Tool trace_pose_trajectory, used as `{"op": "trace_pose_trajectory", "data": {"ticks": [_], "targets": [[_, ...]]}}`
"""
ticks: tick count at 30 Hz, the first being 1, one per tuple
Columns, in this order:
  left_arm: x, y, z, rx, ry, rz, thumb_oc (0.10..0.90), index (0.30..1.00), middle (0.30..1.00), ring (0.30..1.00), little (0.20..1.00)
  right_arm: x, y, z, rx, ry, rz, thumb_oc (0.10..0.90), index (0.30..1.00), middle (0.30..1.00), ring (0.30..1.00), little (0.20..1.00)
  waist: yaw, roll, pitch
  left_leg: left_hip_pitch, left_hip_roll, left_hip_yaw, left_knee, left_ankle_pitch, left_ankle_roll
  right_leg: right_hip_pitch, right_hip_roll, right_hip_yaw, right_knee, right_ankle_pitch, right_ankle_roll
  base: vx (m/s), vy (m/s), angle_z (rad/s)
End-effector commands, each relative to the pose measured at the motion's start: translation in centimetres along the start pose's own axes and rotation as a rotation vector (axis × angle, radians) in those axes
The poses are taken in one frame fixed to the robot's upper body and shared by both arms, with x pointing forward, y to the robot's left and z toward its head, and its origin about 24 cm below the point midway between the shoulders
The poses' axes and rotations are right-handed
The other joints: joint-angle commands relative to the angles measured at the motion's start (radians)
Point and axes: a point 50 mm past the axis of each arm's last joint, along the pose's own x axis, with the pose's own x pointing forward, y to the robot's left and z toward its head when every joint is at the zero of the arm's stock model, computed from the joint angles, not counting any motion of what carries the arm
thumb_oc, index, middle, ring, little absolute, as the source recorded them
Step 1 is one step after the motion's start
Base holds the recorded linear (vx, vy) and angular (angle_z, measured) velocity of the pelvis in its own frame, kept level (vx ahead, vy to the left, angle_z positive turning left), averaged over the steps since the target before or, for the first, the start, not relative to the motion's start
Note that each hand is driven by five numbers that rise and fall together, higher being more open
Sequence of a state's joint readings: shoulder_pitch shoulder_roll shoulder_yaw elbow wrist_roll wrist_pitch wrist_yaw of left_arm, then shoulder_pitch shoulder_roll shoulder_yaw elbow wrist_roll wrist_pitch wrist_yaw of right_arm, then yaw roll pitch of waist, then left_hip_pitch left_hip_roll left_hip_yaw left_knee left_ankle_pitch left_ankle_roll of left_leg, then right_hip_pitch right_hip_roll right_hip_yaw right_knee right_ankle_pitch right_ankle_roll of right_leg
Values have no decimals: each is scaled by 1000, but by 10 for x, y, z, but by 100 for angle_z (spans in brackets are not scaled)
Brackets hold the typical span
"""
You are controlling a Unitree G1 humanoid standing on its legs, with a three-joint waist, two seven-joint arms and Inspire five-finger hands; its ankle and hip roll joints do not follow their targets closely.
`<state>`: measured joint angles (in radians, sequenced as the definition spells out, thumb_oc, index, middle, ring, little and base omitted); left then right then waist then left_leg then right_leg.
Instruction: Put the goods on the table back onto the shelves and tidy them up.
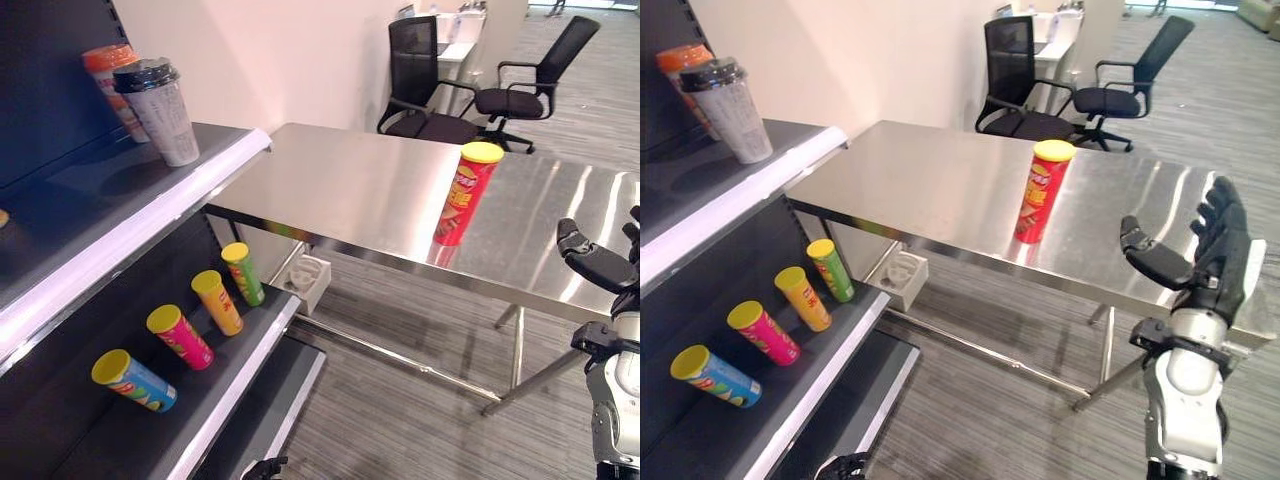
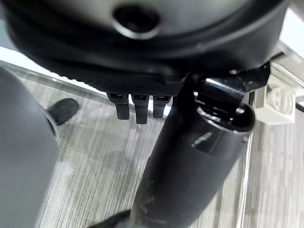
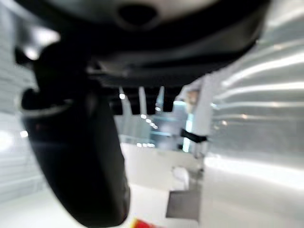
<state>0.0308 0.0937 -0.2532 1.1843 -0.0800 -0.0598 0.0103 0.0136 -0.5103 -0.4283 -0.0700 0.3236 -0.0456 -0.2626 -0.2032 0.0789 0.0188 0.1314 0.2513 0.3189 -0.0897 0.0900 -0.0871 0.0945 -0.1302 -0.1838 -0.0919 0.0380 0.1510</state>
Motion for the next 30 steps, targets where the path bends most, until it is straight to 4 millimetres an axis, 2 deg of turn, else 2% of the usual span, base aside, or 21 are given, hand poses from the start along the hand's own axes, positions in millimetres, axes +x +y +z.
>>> {"op": "trace_pose_trajectory", "data": {"ticks": [1,6,14,17,19,20,21,23,24,25,27,28,30], "targets": [[2,40,31,-26,-90,86,800,900,900,900,900,26,-15,47,88,-234,-63,800,900,900,900,900,-10,-122,-24,77,-2,12,2,-95,-26,19,29,66,5,-5,-58,-1,-63,8],[1,43,27,-20,-85,84,800,900,900,900,900,43,-25,39,29,-183,-67,800,900,900,900,900,8,-117,-35,80,9,5,2,-85,-36,35,37,52,5,-15,-65,-1,-55,6],[0,44,21,-24,-71,86,800,900,900,900,900,59,-29,46,-24,-189,-46,800,900,900,900,900,24,-119,-43,81,34,-1,2,-51,-51,53,56,37,5,-30,-72,-5,-50,7],[-1,48,16,-65,-64,106,800,900,900,900,900,57,-25,48,-26,-201,-29,800,900,900,900,900,29,-119,-40,90,39,-9,2,-32,-48,58,67,43,5,-33,-76,26,-109,17],[-3,59,13,-157,-67,154,800,900,900,900,900,51,-19,61,-22,-263,-18,800,900,900,900,900,28,-120,-35,120,50,-9,4,2,-37,65,78,53,5,-36,-85,67,-181,7],[-5,63,7,-213,-62,183,800,900,900,900,900,43,-14,74,-19,-334,-6,800,900,900,900,900,28,-126,-24,119,61,-12,54,29,-31,74,85,56,5,-34,-91,38,-123,-14],[-6,64,7,-213,-62,184,800,900,900,900,900,42,-14,74,-19,-333,-7,800,900,900,900,900,28,-127,-24,118,62,-13,58,27,-31,75,85,56,5,-34,-91,36,-198,-31],[-8,60,-8,-307,-33,211,800,900,900,900,900,28,-16,94,-83,-439,-34,800,900,900,900,900,23,-159,5,64,89,35,248,42,-2,101,77,38,5,-27,-108,20,-214,-27],[-9,56,-14,-368,-23,225,800,900,900,900,900,15,-6,109,-104,-525,-19,800,900,900,900,900,49,-172,27,-19,7,7,344,-27,31,115,67,56,5,-14,-114,-8,-154,1],[-9,54,-14,-397,-30,229,800,900,900,900,900,10,2,116,-104,-570,-4,800,900,900,900,900,69,-177,37,-79,-70,-31,365,-76,42,116,60,73,5,-2,-111,-12,-85,11],[-7,55,-8,-398,-44,226,800,900,900,900,900,2,12,129,-63,-643,6,800,900,900,900,900,82,-172,49,-126,-167,-89,352,-143,43,114,60,118,5,15,-103,-15,1,-68],[-5,53,-1,-346,-50,207,800,900,900,900,900,-3,17,141,-20,-709,-4,800,900,900,900,900,83,-157,58,-140,-243,-147,315,-168,51,95,70,159,27,20,-104,1,55,-138],[-2,40,4,-278,-47,156,800,900,900,900,900,-8,17,149,-35,-750,-17,800,900,900,900,900,57,-132,62,-69,-244,-143,229,-187,75,76,85,178,59,2,-102,-2,116,-95]]}}
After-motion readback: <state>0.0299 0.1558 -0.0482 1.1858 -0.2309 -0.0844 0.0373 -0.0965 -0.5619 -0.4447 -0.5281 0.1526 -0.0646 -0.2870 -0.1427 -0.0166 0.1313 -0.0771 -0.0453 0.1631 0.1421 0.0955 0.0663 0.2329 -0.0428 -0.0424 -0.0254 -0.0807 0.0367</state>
